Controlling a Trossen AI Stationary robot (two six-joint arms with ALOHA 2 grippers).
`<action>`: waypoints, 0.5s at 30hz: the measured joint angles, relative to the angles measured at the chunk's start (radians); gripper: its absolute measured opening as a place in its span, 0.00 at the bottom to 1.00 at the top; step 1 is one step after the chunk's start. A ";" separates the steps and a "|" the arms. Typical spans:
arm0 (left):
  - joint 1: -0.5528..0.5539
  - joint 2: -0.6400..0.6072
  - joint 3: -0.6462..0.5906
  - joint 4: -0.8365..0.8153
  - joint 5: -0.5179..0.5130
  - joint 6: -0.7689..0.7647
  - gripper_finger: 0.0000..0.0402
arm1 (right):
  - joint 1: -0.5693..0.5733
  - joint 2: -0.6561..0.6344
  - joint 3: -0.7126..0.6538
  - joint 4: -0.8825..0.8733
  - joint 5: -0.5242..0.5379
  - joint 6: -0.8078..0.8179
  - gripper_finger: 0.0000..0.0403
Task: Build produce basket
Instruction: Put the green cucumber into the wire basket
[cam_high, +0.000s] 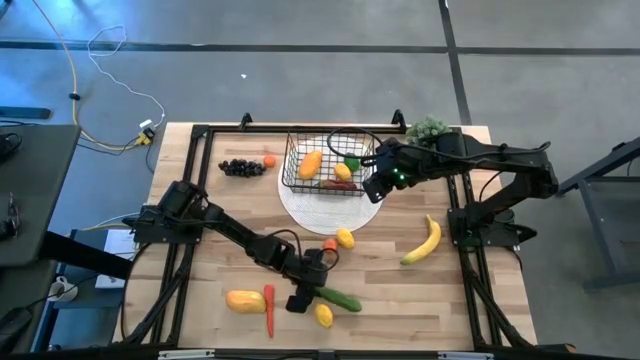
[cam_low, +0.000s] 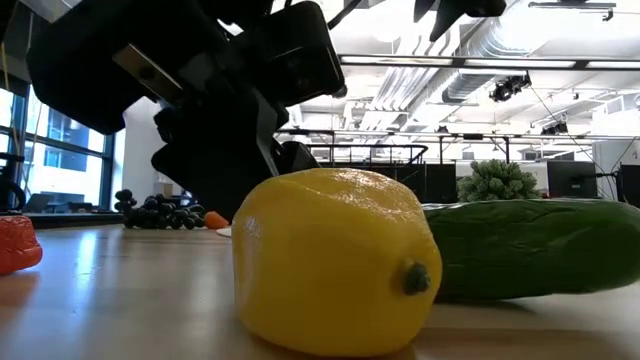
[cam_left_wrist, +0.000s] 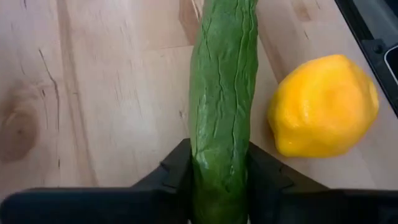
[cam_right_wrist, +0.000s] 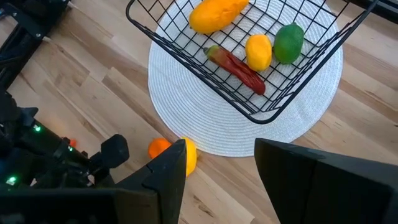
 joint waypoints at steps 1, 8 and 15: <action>0.001 0.000 0.000 0.000 0.000 0.000 0.20 | -0.001 0.000 0.000 -0.001 0.008 0.000 0.42; 0.029 -0.032 0.000 -0.017 -0.001 -0.011 0.20 | -0.020 0.000 0.000 -0.002 0.112 -0.006 0.42; 0.090 -0.138 0.000 -0.049 -0.012 -0.003 0.20 | -0.074 0.000 0.000 -0.001 0.111 -0.066 0.42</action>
